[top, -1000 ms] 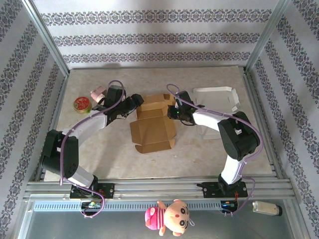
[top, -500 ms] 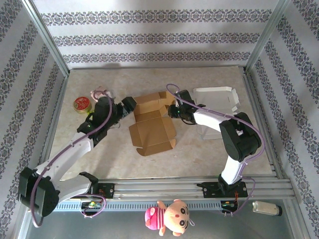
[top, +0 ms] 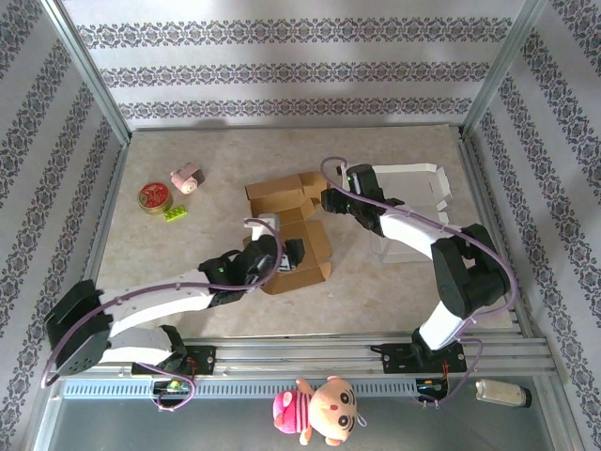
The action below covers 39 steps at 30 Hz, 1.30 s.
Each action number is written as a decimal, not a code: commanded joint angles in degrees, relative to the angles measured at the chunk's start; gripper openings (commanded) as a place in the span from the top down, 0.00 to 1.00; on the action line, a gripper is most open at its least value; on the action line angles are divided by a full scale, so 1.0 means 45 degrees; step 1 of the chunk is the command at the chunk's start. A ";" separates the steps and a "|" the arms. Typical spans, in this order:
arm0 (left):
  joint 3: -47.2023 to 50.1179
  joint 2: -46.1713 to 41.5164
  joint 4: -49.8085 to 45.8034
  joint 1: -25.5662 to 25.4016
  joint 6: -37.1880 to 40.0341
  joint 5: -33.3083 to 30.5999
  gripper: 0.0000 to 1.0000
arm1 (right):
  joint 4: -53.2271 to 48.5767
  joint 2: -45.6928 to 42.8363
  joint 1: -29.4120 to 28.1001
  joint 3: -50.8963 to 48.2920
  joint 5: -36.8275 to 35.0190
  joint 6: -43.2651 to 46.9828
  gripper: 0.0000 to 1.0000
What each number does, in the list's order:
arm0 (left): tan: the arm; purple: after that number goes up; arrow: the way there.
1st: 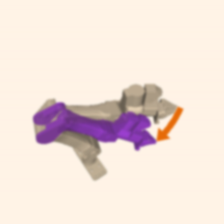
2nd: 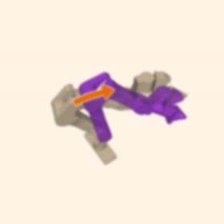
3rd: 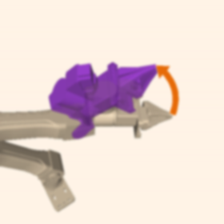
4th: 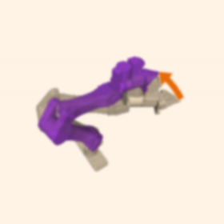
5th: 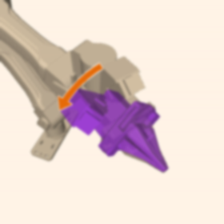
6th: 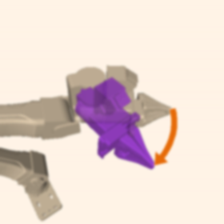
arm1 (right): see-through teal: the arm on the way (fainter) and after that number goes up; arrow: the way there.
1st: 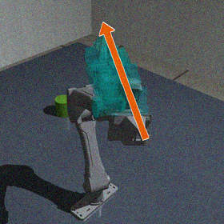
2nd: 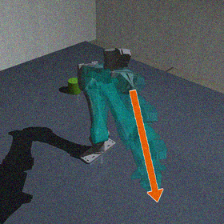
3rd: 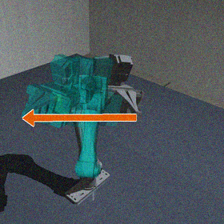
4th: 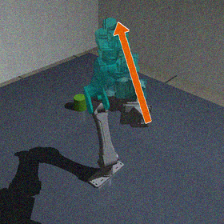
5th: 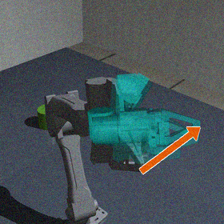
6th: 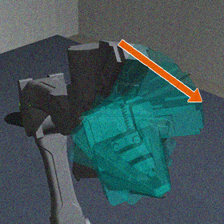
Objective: Fold the paper box
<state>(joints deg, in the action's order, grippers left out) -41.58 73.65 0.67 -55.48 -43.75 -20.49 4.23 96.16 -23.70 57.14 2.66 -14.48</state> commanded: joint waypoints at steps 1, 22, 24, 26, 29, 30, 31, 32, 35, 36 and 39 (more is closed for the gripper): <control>-0.0951 0.1081 0.0389 -0.0321 0.1222 -0.0292 0.28 | 0.0734 0.0767 0.0111 0.0647 0.1003 0.0794 0.44; -0.4675 0.7507 -0.0482 0.1370 -0.1920 0.2854 0.91 | 0.0029 0.0255 -0.0262 0.0502 0.0350 -0.0649 0.90; -0.4608 0.7603 -0.0464 0.1595 -0.2088 0.2808 0.91 | -0.0021 0.0216 -0.0264 0.0475 0.0308 -0.0681 0.90; -0.4426 0.7556 -0.0364 0.1738 -0.2153 0.2622 0.91 | -0.0047 0.0184 -0.0289 0.0465 0.0291 -0.0631 0.90; -0.4082 0.7183 -0.0264 0.1829 -0.1876 0.2306 0.92 | -0.0223 0.0245 -0.0288 0.0538 0.0271 -0.0477 0.90; -0.3885 0.6959 -0.0114 0.1826 -0.1687 0.2215 0.92 | -0.0270 0.0254 -0.0277 0.0559 0.0201 -0.0416 0.90; -0.3667 0.6682 0.0128 0.1846 -0.1522 0.2130 0.92 | -0.0324 0.0276 -0.0260 0.0563 0.0127 -0.0400 0.90; -0.3438 0.6428 0.0386 0.1841 -0.1431 0.2032 0.92 | -0.0355 0.0290 -0.0264 0.0574 0.0113 -0.0396 0.90; -0.2592 0.5669 0.1350 0.1923 -0.1365 0.1742 0.90 | -0.0434 0.0359 -0.0249 0.0616 0.0111 -0.0396 0.89; -0.2367 0.5538 0.1557 0.2008 -0.1466 0.1722 0.89 | -0.0449 0.0379 -0.0245 0.0631 0.0181 -0.0400 0.89; -0.2273 0.5655 0.1371 0.2476 -0.2068 0.2138 0.89 | -0.0454 0.0428 -0.0229 0.0684 0.0340 -0.0453 0.89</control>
<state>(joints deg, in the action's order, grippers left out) -52.51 99.57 3.77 -46.52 -51.48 -10.55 2.20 98.76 -24.25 59.59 4.29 -16.34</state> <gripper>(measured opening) 0.108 0.111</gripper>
